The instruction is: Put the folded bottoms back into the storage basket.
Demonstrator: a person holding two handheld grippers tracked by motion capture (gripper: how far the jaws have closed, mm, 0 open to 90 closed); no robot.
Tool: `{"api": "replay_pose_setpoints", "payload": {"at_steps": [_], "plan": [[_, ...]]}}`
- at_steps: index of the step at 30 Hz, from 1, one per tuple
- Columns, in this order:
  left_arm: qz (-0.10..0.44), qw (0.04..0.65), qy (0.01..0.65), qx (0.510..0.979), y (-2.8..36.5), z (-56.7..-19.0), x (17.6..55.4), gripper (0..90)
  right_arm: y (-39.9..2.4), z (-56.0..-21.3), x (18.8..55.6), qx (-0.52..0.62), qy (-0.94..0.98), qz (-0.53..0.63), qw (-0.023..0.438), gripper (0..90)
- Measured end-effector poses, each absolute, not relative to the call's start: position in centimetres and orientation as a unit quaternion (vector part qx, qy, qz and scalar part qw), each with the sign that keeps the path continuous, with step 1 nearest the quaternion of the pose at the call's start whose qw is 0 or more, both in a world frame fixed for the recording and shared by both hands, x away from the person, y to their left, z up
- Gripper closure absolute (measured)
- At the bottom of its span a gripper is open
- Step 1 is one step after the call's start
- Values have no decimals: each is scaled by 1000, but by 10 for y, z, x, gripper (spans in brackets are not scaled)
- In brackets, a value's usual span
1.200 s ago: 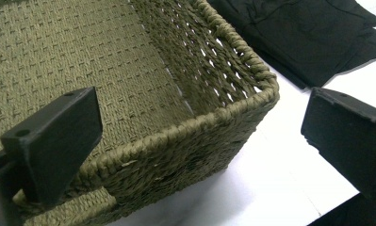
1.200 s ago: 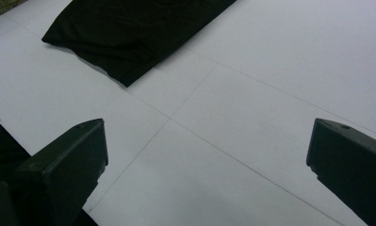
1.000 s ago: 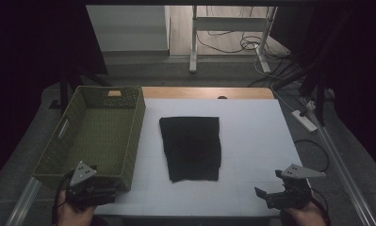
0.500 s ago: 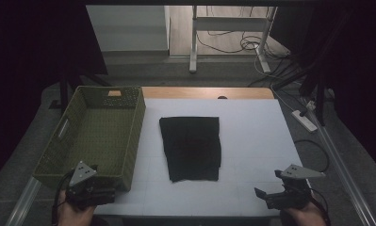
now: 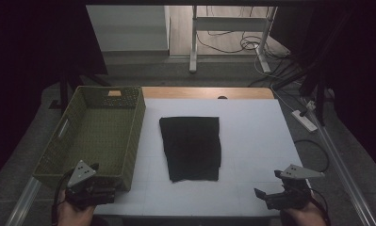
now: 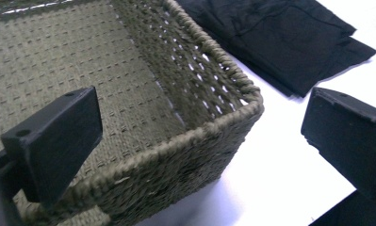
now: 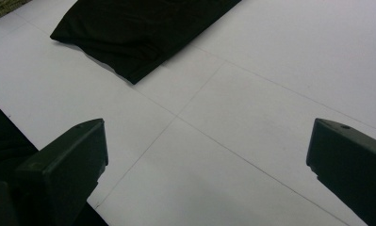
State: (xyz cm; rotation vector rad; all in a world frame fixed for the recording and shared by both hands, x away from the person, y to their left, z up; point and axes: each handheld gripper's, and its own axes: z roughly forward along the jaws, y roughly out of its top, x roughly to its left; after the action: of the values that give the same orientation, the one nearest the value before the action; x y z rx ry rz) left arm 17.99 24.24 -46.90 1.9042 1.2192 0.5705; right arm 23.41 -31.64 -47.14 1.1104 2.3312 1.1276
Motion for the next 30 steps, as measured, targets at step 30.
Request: {"api": "replay_pose_setpoints", "payload": {"at_steps": [30], "plan": [[214, 412, 449, 763, 234, -467, 190, 0, -317, -472, 235, 393, 815, 395, 160, 4]]}}
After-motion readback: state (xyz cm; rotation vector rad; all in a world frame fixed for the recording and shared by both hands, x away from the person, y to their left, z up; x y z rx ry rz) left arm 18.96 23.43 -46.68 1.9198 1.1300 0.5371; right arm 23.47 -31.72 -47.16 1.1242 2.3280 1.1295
